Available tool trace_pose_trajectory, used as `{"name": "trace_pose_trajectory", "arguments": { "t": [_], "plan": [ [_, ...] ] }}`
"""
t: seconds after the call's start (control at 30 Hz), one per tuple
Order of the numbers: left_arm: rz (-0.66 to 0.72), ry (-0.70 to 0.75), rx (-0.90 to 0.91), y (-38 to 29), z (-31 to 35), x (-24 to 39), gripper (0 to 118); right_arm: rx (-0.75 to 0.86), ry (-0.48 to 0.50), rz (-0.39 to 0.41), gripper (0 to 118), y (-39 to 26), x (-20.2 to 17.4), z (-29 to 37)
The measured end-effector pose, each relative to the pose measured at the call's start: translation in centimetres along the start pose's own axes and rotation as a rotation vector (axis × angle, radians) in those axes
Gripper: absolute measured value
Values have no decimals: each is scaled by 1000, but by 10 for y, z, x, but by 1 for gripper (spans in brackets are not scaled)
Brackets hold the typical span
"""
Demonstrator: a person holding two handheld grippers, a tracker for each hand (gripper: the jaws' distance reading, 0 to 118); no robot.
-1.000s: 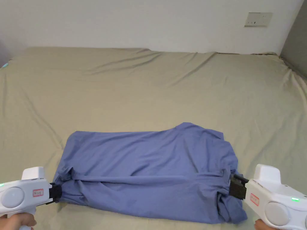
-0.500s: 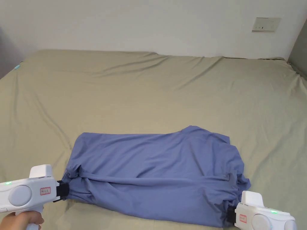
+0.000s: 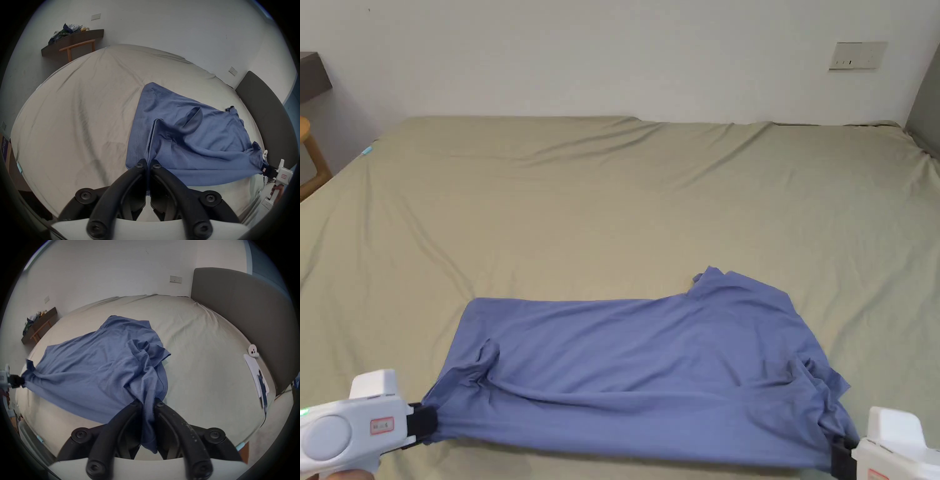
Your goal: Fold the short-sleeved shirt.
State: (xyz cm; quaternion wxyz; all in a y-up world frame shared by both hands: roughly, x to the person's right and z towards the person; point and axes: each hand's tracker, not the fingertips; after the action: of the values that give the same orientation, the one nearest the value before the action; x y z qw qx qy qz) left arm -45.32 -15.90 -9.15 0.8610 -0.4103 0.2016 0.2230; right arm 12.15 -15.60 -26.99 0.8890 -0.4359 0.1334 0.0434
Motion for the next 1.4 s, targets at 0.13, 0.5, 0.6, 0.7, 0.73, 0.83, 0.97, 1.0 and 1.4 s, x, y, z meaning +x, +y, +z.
{"name": "trace_pose_trajectory", "arguments": {
  "t": [0.13, 0.5, 0.6, 0.7, 0.73, 0.83, 0.97, 1.0, 1.4],
  "plan": [
    [1, 37, -60, -36, 5, -15, 2, -43, 16, -10, 14, -37, -1, 9],
    [-108, 173, -105, -72, -11, 3, 6, -127, -18, -27, 16, -64, -9, -13],
    [-80, 166, -49, -63, 13, 22, 35, -63, -24, 14, 30, -45, -15, 5],
    [-85, 41, 163, -47, 60, 59, 94, 94, 14, 21, 65, -15, -31, 44],
    [-92, 17, 230, -41, 73, 71, 108, 153, 24, 22, 80, -5, -36, 56],
    [-194, -20, 426, -22, 102, 101, 113, 346, 25, 52, 100, 27, -55, 95],
    [-332, 20, 706, -8, 136, 146, 113, 566, 15, 100, 100, 55, -79, 139],
    [-342, 35, 747, -6, 143, 155, 113, 605, 5, 105, 100, 59, -84, 147],
    [-368, 0, 963, -7, 161, 187, 24, 825, -52, 186, 14, 71, -113, 180]
  ]
}}
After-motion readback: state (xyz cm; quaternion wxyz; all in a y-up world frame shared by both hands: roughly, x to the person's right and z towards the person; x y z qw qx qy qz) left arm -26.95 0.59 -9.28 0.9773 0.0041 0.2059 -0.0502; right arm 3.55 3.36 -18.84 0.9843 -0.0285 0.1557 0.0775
